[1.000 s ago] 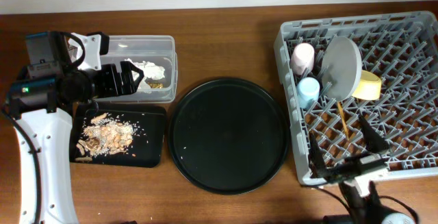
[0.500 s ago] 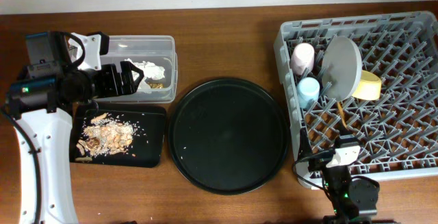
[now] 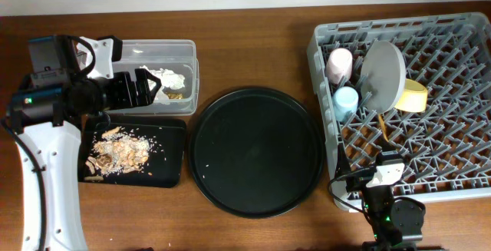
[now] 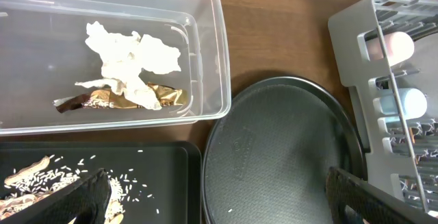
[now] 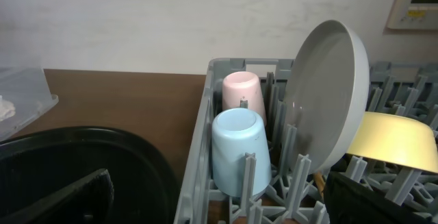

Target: Sort waste into correct bins and load items into the dishwasher rack

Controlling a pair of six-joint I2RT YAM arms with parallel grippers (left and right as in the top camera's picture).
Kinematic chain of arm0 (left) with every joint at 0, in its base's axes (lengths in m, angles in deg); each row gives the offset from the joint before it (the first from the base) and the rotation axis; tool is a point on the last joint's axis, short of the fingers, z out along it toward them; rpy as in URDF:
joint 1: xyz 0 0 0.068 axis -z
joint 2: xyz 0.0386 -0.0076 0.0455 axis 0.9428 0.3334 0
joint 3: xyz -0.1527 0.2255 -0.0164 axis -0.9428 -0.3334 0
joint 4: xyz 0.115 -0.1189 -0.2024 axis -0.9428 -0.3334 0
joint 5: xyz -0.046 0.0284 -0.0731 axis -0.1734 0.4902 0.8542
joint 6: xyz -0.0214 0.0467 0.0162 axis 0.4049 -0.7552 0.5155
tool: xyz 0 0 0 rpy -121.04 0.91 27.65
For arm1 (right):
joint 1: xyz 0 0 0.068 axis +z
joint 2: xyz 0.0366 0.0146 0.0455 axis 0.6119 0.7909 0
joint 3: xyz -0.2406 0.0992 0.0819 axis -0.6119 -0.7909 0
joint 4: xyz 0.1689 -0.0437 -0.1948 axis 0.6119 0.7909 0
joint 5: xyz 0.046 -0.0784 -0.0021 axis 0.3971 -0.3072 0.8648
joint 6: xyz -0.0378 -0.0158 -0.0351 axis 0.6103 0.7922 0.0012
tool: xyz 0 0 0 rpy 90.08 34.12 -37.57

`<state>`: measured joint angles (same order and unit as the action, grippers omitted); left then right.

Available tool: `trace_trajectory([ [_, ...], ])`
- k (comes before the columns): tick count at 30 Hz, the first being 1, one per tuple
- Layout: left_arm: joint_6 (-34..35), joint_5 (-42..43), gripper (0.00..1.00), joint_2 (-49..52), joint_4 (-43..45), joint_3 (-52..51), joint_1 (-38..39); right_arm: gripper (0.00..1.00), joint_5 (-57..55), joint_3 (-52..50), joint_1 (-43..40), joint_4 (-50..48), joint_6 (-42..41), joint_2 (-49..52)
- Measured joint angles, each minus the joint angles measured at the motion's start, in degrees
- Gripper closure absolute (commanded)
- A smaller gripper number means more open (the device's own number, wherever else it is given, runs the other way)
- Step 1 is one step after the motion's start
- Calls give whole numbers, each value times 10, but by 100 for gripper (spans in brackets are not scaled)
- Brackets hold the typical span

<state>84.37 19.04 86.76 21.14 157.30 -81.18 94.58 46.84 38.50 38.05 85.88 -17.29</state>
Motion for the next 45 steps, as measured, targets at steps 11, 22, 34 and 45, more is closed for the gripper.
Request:
trace_trajectory([
  [11, 0, 0, 1, 0, 0, 0, 0, 1, 0, 0, 0, 0, 0, 0],
  [22, 0, 0, 1, 0, 0, 0, 0, 1, 0, 0, 0, 0, 0, 0],
  [34, 0, -11, 1, -82, 0, 0, 40, 1, 0, 0, 0, 0, 0, 0],
  [45, 0, -11, 1, -314, 1, -178, 85, 1, -4, 0, 0, 0, 0, 0],
])
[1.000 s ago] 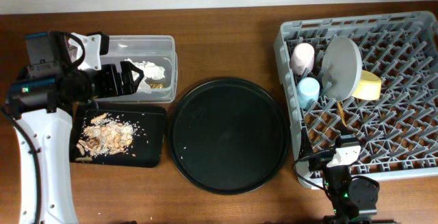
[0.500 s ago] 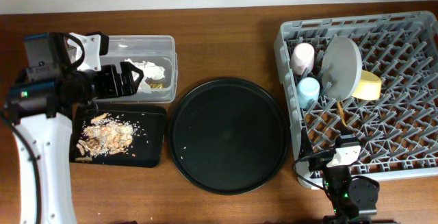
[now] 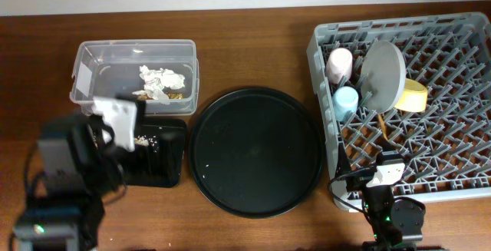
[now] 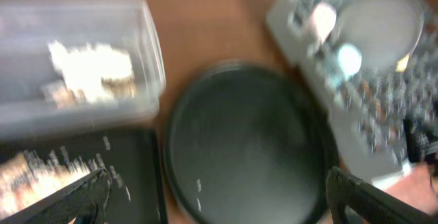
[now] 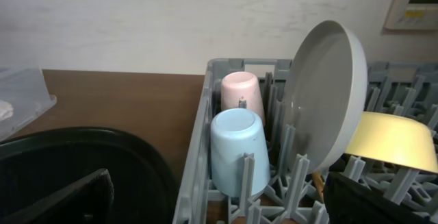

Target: Sort waste into correct bins and load items into the dishwasher rack

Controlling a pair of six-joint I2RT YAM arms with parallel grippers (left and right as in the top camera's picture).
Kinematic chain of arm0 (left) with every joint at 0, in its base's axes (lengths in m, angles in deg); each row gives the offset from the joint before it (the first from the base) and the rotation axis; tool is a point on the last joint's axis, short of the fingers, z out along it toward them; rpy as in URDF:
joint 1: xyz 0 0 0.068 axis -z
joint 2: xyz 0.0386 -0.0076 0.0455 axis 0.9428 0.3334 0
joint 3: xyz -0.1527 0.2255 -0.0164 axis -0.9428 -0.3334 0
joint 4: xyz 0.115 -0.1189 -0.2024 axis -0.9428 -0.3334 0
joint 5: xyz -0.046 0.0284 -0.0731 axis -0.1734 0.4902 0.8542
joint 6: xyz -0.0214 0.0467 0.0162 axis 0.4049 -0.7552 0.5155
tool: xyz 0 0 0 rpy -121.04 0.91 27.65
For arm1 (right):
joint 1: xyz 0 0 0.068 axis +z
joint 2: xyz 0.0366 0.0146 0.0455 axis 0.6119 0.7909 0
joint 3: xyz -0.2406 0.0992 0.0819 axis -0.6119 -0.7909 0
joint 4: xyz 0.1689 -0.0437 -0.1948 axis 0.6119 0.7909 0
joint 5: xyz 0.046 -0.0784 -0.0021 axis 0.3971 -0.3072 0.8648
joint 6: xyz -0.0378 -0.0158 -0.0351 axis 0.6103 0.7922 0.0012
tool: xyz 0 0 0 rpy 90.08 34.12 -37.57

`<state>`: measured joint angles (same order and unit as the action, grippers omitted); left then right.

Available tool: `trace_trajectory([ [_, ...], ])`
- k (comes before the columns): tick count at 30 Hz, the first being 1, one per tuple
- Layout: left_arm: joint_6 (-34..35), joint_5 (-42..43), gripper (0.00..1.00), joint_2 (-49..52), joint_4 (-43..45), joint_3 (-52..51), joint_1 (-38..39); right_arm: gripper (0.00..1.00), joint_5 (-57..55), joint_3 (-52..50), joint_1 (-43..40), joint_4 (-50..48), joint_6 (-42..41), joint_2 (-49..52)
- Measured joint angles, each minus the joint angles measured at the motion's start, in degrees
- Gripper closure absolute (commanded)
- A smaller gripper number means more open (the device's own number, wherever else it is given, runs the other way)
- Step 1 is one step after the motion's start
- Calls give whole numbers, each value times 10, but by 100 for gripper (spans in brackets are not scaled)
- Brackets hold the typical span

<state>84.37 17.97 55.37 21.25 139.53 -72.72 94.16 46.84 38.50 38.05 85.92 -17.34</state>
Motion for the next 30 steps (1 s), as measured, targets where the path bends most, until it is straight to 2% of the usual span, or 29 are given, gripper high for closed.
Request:
trace_trajectory([
  [6, 0, 0, 1, -157, 4, -242, 0, 1, 0, 0, 0, 0, 0, 0],
  [8, 0, -2, 1, -209, 50, -307, 0, 1, 0, 0, 0, 0, 1, 0],
  [10, 0, -2, 1, -284, 156, -390, 0, 1, 0, 0, 0, 0, 1, 0],
  [11, 0, 1, 1, -308, 189, -413, 0, 1, 0, 0, 0, 0, 1, 0],
  [13, 0, 2, 1, -356, 325, -475, 3, 1, 0, 0, 0, 0, 1, 0],
  [14, -1, 3, 1, -373, 363, -495, 5, 1, 0, 0, 0, 0, 1, 0],
  [16, 0, 4, 1, -396, 462, -534, 7, 1, 0, 0, 0, 0, 1, 0],
  [17, 0, 4, 1, -398, 476, -539, 7, 1, 0, 0, 0, 0, 1, 0],
  [19, -1, 0, 1, -415, 578, -579, 7, 1, 0, 0, 0, 0, 1, 0],
  [21, 0, -11, 1, -421, 643, -610, 7, 1, 0, 0, 0, 0, 1, 0],
  [25, 0, -44, 1, -421, 688, -654, 7, 1, 0, 0, 0, 0, 1, 0],
  [30, 0, -117, 1, -421, 680, -676, 7, 1, 0, 0, 0, 0, 1, 0],
])
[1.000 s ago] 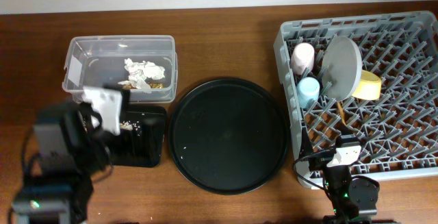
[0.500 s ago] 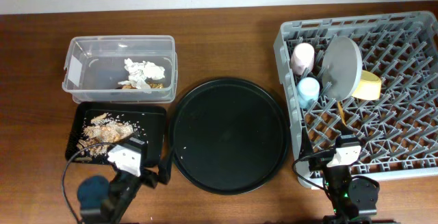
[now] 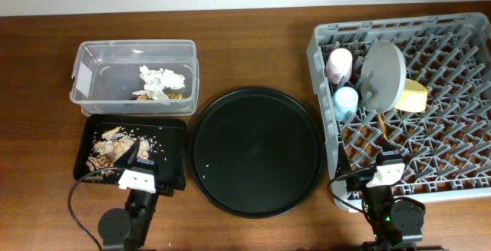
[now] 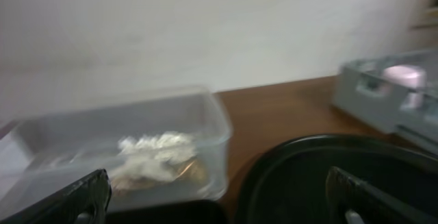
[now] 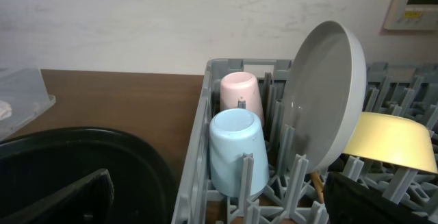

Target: Sort waste into correct bins and load items into the dishwasher rack

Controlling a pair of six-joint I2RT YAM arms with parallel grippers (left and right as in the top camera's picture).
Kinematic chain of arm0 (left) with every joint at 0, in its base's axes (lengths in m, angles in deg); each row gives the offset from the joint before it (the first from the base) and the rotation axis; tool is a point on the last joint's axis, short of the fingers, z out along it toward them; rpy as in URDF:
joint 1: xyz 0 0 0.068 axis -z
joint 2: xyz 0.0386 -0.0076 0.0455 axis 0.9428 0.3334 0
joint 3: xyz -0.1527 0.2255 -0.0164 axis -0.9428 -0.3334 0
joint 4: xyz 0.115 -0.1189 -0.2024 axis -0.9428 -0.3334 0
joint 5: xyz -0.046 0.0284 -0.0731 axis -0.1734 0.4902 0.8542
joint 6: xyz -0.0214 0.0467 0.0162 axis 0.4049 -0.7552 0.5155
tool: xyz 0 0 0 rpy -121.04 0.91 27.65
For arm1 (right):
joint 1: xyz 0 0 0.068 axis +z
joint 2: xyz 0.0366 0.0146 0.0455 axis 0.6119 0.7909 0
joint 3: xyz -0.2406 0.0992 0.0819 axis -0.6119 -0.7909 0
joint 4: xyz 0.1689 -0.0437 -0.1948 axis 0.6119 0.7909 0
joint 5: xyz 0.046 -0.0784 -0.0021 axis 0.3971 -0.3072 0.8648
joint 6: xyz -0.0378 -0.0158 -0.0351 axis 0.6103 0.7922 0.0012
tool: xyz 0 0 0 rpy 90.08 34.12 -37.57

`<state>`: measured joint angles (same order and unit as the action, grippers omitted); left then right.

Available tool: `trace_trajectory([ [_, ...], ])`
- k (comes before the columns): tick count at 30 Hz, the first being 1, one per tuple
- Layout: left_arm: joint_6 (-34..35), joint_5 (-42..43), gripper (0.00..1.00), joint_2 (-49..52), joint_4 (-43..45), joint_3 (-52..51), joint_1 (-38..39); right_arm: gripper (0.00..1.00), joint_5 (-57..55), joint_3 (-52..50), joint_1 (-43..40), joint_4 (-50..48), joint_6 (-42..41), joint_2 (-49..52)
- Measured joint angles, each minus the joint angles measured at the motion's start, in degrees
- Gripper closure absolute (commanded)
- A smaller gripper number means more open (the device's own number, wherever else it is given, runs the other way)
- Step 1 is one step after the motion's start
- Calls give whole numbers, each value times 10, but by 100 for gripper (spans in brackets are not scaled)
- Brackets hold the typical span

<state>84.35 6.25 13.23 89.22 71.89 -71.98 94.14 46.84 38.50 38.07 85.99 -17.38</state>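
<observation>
The clear bin (image 3: 86,82) at the back left holds crumpled white paper (image 3: 157,79) and a gold wrapper (image 3: 178,94). In front of it a black rectangular tray (image 3: 170,159) carries food scraps (image 3: 115,150). The grey dishwasher rack (image 3: 460,159) holds a pink cup (image 3: 339,64), a blue cup (image 3: 346,101), a grey plate (image 3: 383,74) and a yellow bowl (image 3: 413,96). My left gripper (image 4: 219,207) sits low at the table's front edge, open and empty, facing the bin (image 4: 212,114). My right gripper (image 5: 219,207) is open and empty before the rack's near corner (image 5: 195,176).
A large round black tray (image 3: 255,151) lies bare between the scrap tray and the rack. A wooden utensil (image 3: 381,122) stands in the rack under the plate. Cables trail from both arm bases along the front edge.
My left arm has gone from above the scrap tray's left side down to the table's front edge, its camera now level with the bin. The right arm has not moved.
My left gripper was open over the clear bin, with paper and wrapper lying inside. Then it was drawn back above the scrap tray. Now it rests low at the front edge. The right gripper stayed open by the rack throughout.
</observation>
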Motion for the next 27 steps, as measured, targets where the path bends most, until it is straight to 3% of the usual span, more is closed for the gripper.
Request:
trace_trajectory([
  [7, -2, -107, 1, -42, -122, -4, 0, 1, 0, 0, 0, 0, 0, 0],
  [16, -57, -142, 1, -88, -123, -4, 1, 1, 0, 0, 0, 0, 0, 0],
  [27, -71, -142, 1, -88, -123, -4, 4, 1, 0, 0, 0, 0, 0, 0],
])
